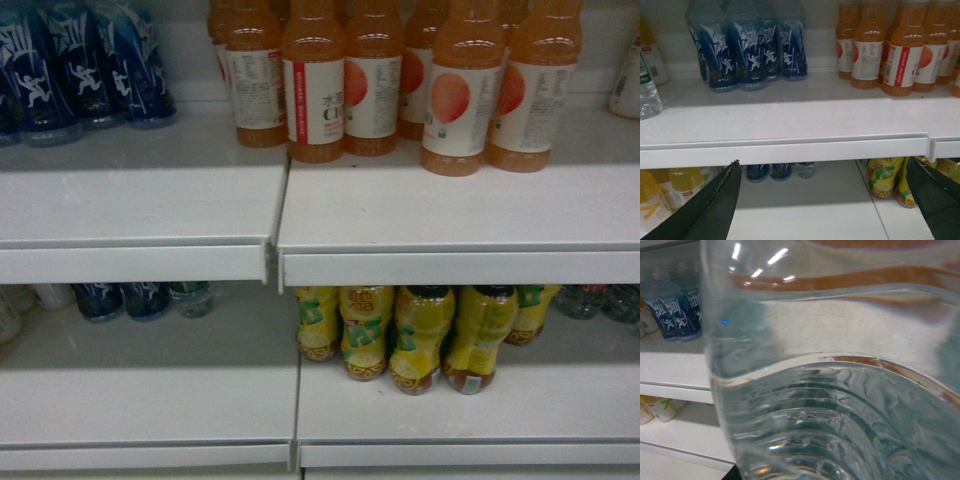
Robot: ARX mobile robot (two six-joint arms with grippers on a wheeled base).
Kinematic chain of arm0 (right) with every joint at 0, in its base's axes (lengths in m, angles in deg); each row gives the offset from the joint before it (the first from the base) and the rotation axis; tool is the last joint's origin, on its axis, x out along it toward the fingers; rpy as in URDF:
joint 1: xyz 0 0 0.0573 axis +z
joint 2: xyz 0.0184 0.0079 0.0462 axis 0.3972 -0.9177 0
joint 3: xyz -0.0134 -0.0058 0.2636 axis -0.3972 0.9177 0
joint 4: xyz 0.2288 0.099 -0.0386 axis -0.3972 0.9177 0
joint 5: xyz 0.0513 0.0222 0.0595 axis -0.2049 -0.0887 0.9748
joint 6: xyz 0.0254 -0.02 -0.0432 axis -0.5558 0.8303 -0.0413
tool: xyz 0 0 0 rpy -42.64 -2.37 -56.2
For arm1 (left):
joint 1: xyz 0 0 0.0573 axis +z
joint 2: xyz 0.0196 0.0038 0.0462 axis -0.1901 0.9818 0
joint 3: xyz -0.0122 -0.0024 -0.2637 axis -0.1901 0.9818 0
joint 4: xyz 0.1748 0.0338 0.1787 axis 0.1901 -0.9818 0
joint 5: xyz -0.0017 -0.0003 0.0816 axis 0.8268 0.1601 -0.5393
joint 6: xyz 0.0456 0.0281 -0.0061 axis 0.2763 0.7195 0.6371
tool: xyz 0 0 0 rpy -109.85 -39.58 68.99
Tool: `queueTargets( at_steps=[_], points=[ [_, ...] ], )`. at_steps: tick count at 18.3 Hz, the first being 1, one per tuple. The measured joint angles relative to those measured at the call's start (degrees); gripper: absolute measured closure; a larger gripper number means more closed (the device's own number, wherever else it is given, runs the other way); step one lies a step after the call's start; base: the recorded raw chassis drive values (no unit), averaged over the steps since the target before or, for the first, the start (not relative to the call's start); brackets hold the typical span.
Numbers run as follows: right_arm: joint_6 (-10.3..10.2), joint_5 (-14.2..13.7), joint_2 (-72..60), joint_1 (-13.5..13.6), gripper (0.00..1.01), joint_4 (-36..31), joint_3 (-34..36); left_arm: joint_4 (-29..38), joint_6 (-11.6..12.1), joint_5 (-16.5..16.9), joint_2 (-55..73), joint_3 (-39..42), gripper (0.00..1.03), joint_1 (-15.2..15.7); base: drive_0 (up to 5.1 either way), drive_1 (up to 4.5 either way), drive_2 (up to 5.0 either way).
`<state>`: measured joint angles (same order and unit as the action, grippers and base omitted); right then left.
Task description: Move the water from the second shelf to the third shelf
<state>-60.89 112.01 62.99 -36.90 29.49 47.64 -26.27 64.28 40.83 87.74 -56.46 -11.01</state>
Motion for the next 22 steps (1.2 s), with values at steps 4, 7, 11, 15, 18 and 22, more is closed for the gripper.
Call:
queueTargets(
  at_steps=[4, 7, 11, 15, 18, 22],
  points=[
    [-0.02, -0.02, -0.07, 0.00, 0.61, 0.02, 0.00, 0.02, 0.00, -0.02, 0.00, 0.00, 0.05, 0.00, -5.0, 2.41, 2.4],
    [0.00, 0.13, 0.00, 0.00, 0.61, -0.02, 0.00, 0.04, 0.00, 0.00, 0.00, 0.00, 0.05, 0.00, -5.1, 2.38, 2.4],
    [-0.02, 0.13, 0.04, 0.00, 0.61, 0.04, 0.00, 0.07, 0.00, 0.00, 0.00, 0.00, 0.05, 0.00, -5.0, 2.42, 2.4],
    [0.00, -0.09, -0.04, 0.00, 0.61, 0.04, 0.00, 0.00, 0.00, 0.02, 0.00, 0.00, 0.05, 0.00, -5.0, 2.43, 2.4],
    [0.00, -0.04, -0.02, 0.00, 0.61, 0.00, 0.00, 0.13, 0.00, 0.00, 0.00, 0.00, 0.05, 0.00, -5.0, 2.42, 2.4],
    [0.00, -0.07, -0.07, 0.00, 0.61, -0.04, 0.00, -0.04, -0.02, -0.02, 0.00, 0.00, 0.05, 0.00, -5.1, 2.36, 2.4]
  ],
)
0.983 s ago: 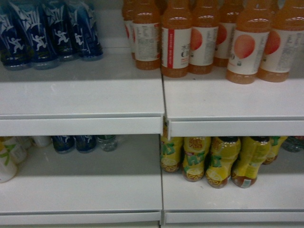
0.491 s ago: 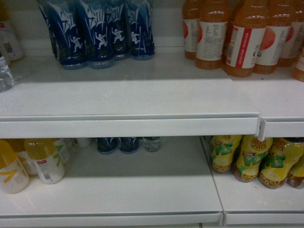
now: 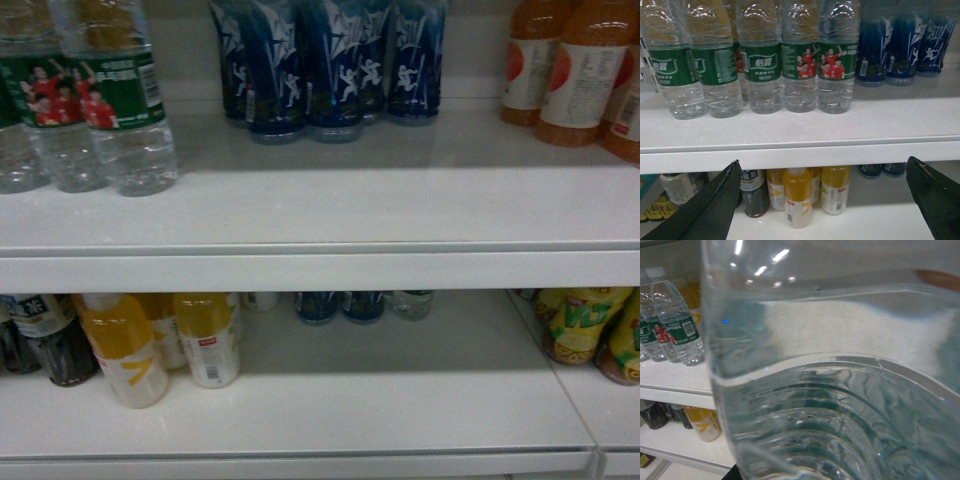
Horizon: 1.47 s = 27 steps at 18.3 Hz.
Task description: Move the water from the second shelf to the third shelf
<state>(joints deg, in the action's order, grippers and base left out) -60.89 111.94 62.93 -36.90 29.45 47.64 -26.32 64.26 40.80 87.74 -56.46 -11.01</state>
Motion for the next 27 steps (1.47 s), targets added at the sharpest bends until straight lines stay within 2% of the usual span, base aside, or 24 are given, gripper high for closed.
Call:
queueTargets(
  at_steps=[27],
  points=[
    [-0.02, 0.15, 0.09, 0.00, 0.61, -0.02, 0.00, 0.13, 0.02, 0.02, 0.00, 0.00, 0.05, 0.00, -5.0, 2.50, 2.5]
  ],
)
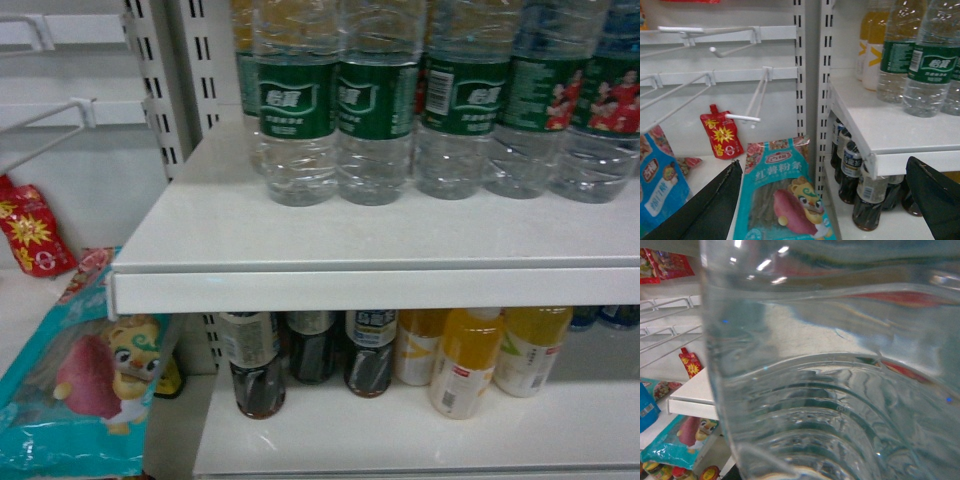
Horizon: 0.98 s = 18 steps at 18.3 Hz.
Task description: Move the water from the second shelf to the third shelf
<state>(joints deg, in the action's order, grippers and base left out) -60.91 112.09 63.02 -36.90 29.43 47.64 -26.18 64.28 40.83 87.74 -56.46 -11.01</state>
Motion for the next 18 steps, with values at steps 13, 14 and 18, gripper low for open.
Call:
queueTargets(
  at_steps=[13, 14, 18],
  points=[
    [0.00, 0.02, 0.17, 0.26, 0.61, 0.02, 0.00, -0.04, 0.00, -0.04, 0.00, 0.00, 0.05, 0.00, -1.1, 0.58, 0.6],
    [0.00, 0.02, 0.17, 0.26, 0.61, 0.04, 0.00, -0.04, 0.00, -0.02, 0.00, 0.00, 0.05, 0.00, 0.0, 0.00, 0.0],
    [1.03, -15.32, -0.94, 6.47, 0.61, 6.16, -2.12, -0.07, 0.00, -0.11, 0.00, 0.00, 0.05, 0.00, 0.0, 0.00, 0.0]
  ],
)
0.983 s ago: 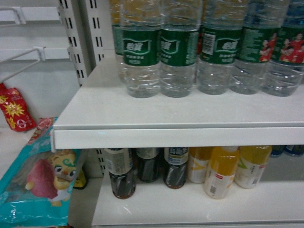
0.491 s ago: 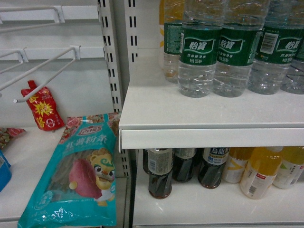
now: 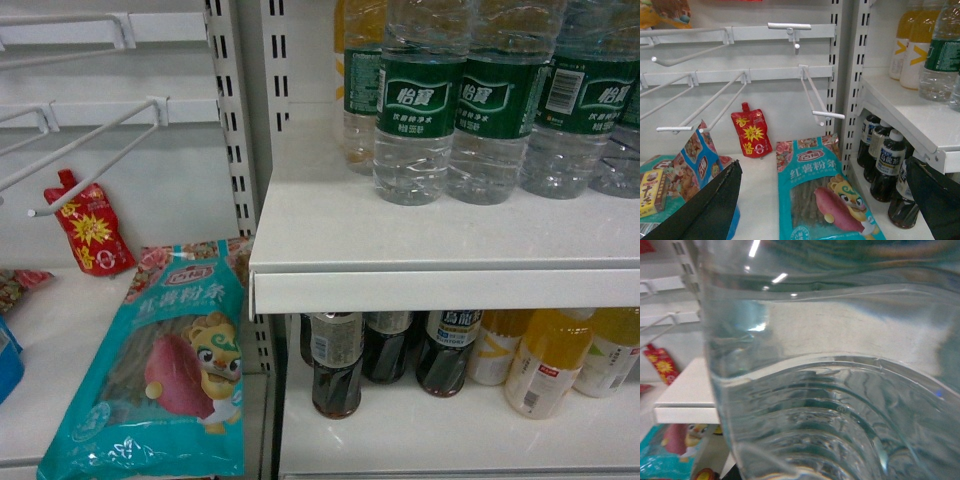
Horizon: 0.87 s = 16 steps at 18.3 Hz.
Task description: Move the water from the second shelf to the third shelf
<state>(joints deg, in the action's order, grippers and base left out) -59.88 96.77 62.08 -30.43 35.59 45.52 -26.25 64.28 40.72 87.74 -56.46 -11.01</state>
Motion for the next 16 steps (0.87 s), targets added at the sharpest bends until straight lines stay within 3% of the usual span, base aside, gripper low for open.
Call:
queueTargets(
  at_steps=[2, 3, 8, 11, 16],
  points=[
    [0.24, -8.70, -3.98, 2.58, 0.61, 0.26, -3.15, 0.02, 0.00, 0.07, 0.00, 0.00, 0.05, 0.00, 0.0, 0.00, 0.0],
    [0.52, -10.08, -5.29, 3.37, 0.61, 0.24, -4.96, 0.02, 0.00, 0.11, 0.00, 0.00, 0.05, 0.00, 0.0, 0.00, 0.0],
    [4.59, -12.96, -19.12, 10.32, 0.61, -2.64, -10.67, 0.04, 0.00, 0.09, 0.00, 0.00, 0.05, 0.00, 0.0, 0.00, 0.0],
    [4.48, -13.60, -28.52, 10.88, 0.61, -6.54, -14.29, 0.04, 0.00, 0.09, 0.00, 0.00, 0.05, 0.00, 0.0, 0.00, 0.0],
    [2.45, -12.46, -40.11, 10.93, 0.61, -8.74, -19.76, 0.04, 0.00, 0.09, 0.00, 0.00, 0.05, 0.00, 0.0, 0.00, 0.0]
  ],
)
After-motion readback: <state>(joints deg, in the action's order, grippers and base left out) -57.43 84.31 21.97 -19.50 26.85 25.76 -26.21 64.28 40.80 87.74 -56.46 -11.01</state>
